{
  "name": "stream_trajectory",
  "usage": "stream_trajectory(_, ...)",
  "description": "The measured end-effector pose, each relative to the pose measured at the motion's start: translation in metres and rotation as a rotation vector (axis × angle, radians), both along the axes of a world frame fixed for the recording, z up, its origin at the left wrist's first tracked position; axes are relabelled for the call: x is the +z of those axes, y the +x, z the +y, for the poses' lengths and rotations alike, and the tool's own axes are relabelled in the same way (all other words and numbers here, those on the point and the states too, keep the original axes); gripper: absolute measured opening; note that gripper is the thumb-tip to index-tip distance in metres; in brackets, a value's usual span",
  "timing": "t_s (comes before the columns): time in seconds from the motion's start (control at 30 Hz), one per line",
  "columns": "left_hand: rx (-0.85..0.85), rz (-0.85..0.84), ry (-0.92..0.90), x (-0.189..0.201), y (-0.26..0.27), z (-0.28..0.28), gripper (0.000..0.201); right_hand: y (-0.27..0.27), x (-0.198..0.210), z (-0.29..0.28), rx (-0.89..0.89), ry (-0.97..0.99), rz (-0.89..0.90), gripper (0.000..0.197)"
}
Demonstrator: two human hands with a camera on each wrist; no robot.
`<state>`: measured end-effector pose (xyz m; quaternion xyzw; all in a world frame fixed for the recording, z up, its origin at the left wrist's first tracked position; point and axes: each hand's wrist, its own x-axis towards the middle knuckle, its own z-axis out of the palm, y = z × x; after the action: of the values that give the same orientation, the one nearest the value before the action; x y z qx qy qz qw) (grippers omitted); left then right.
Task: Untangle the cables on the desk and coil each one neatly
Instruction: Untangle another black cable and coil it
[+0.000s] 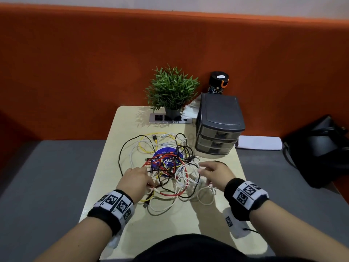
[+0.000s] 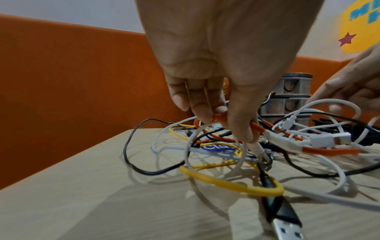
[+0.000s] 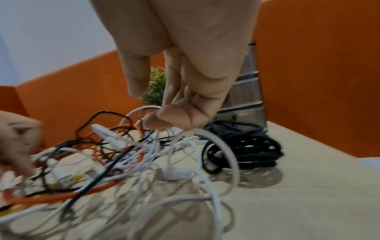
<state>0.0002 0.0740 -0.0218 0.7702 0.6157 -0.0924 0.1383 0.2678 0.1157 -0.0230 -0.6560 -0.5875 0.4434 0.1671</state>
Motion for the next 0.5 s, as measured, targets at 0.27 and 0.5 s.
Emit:
stream_trajectory(0.27, 0.149, -0.043, -0.001, -0.004, -0.009, 0.01, 0.03, -0.043, -0.015, 0.002, -0.051, 0.039, -0.152, 0.027)
stream_trajectory(0.5, 0.168, -0.059, -0.004, -0.005, -0.017, 0.019, 0.038, -0.041, 0.01, 0.01, -0.164, 0.138, 0.051, 0.019)
